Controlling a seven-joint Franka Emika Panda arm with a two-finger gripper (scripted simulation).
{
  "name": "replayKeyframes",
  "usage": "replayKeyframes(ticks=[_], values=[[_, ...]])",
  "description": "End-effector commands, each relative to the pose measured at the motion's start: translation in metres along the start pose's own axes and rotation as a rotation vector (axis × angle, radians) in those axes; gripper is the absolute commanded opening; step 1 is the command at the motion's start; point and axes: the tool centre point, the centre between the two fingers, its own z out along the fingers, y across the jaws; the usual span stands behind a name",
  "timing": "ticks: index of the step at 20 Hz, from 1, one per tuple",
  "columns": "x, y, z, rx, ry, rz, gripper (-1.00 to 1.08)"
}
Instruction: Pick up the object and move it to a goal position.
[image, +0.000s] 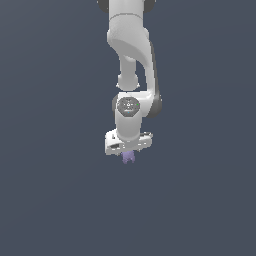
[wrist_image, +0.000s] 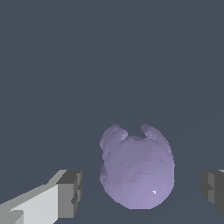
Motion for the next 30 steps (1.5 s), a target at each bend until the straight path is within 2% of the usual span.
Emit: replayKeyframes(ticks=[1, 7, 8, 21, 30], values=[[0.0, 0.0, 0.013, 0.0, 0.0, -0.001, 1.0], [0.001, 0.0, 0.024, 0.0, 0.001, -0.001, 1.0], [0.001, 0.0, 0.024, 0.0, 0.001, -0.001, -1.0], [0.0, 0.001, 0.021, 0.0, 0.001, -0.001, -1.0], [-0.015, 0.015, -0.01, 0.0, 0.001, -0.001, -1.0]])
